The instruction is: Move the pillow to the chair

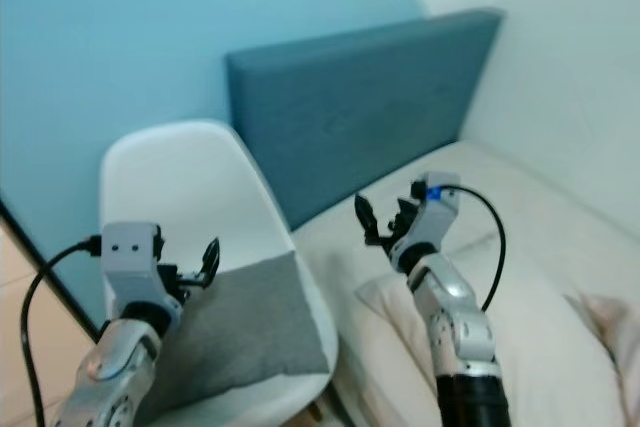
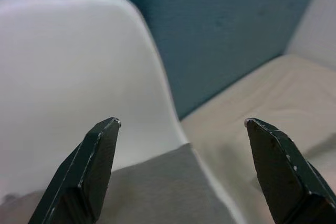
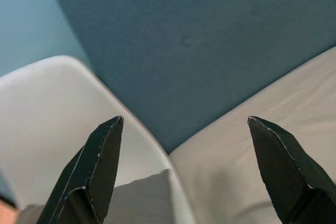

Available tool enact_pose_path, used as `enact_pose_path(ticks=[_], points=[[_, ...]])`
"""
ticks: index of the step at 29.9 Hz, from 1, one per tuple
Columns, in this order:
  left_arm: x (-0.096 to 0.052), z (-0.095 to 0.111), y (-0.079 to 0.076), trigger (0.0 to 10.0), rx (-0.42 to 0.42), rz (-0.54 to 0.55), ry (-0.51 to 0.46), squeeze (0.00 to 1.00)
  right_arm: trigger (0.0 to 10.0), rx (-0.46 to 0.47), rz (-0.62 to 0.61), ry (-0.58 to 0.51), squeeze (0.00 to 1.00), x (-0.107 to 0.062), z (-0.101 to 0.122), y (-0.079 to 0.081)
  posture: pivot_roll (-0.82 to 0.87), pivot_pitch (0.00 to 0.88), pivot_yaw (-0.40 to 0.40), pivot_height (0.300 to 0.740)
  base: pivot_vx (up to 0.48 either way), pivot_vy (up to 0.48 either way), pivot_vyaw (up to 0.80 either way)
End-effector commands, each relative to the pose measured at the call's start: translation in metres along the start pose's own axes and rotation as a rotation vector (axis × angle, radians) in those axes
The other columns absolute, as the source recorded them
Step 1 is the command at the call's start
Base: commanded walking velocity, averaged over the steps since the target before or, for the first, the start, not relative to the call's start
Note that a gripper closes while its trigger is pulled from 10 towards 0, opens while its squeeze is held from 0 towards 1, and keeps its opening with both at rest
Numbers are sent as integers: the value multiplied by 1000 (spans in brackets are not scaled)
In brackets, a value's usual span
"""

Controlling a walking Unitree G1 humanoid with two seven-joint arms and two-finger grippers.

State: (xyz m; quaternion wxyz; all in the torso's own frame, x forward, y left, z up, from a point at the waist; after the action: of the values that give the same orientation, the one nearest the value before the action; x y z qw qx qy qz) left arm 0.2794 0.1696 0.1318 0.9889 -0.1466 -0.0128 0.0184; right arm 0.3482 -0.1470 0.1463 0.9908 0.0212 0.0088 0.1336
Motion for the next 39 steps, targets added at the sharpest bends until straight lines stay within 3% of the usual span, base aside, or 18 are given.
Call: enact_pose_path(ticks=[1,15,23,32,39], points=[[-1,-5,3,10000,-10,19,24,0,10000,0,27,-5,0,3,2,7,-1,0,-102,740,-435,0,0],[0,-4,3,10000,-11,21,23,0,10000,-1,22,9,0,4,1,6,1,0,-106,740,-445,0,0],[1,-3,3,10000,-15,19,19,0,10000,9,12,25,0,5,-1,5,2,0,-106,740,-418,0,-653],[1,-1,2,10000,-24,7,9,0,10000,86,-48,47,0,4,-5,-4,0,0,-103,740,0,0,-726],[1,-1,0,10000,-48,-15,5,0,10000,88,-57,51,0,4,-5,-5,0,0,-103,740,0,0,-721]])
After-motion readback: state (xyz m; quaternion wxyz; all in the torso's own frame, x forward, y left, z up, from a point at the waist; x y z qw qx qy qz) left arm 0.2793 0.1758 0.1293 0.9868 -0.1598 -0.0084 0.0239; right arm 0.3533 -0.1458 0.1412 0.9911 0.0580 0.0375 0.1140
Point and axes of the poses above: a point about 5 cm out from each wrist's last joint towards the gripper, its own x axis pointing out of the wrist towards the gripper, its own z axis along the axis of the wrist's last joint, y = z × x, the point moved 3 cm from there along x, pointing out of the wrist towards the gripper, and after that the axes turned 14 degrees about -x, right-handed, at the moved point
